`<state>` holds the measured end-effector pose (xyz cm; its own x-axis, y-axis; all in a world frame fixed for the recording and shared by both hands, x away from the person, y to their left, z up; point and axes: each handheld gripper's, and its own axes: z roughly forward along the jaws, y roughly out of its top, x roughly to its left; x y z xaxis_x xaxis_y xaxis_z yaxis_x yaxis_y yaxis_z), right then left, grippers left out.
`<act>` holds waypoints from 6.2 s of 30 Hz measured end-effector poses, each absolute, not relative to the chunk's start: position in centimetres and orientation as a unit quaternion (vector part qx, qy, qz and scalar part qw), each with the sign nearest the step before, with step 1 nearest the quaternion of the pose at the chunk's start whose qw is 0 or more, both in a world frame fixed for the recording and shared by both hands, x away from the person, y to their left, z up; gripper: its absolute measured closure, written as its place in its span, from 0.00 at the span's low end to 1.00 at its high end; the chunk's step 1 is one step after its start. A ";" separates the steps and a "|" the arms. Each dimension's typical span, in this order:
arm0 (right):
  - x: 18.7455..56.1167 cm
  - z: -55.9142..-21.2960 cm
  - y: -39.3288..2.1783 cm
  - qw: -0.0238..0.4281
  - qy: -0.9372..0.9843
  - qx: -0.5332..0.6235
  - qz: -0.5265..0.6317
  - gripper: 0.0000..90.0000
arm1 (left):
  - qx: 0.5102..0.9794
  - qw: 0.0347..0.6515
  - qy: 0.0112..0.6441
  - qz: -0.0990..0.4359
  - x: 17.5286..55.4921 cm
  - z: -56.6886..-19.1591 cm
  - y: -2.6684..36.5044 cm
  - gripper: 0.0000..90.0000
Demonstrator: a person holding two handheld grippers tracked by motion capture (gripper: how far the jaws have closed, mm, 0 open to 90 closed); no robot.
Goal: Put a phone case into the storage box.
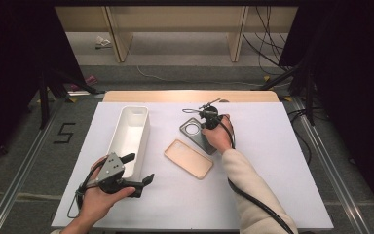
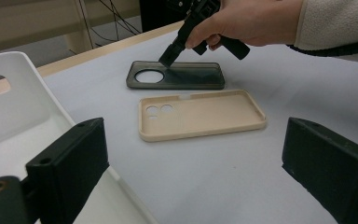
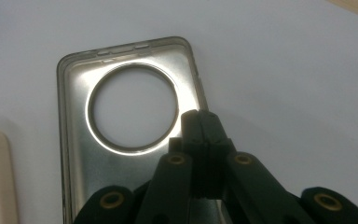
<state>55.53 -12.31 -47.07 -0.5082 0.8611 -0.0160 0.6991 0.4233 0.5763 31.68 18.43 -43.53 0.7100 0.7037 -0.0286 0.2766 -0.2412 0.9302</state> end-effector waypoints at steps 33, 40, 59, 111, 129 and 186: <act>54.2 -46.7 -19.0 0.173 0.756 0.592 0.219 1.00 | 0.764 0.524 0.318 0.204 31.6 -43.5 18.3 0.07; 54.0 -46.7 -19.4 0.167 0.754 0.594 0.223 1.00 | 0.763 0.524 0.319 0.204 31.6 -43.5 18.3 0.07; 50.5 -43.3 -18.8 0.178 0.956 0.200 0.119 0.27 | 0.766 0.522 0.316 0.204 31.5 -43.6 18.1 0.08; 50.7 -45.5 -16.7 0.173 0.984 0.038 0.012 0.51 | 0.765 0.524 0.316 0.201 31.6 -43.6 18.2 0.08; 51.0 -45.4 -16.4 0.118 0.993 0.001 0.000 0.79 | 0.764 0.526 0.314 0.200 31.6 -43.6 18.2 0.09; 46.9 -42.8 -18.0 0.128 0.966 0.066 0.213 0.99 | 0.764 0.524 0.315 0.205 31.6 -43.5 18.2 0.10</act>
<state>46.90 -17.96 -42.84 -0.9583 0.1831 -0.2196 0.0739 0.9005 0.4285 31.57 18.20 -43.52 0.7167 0.6971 -0.0168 0.2663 -0.2514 0.9305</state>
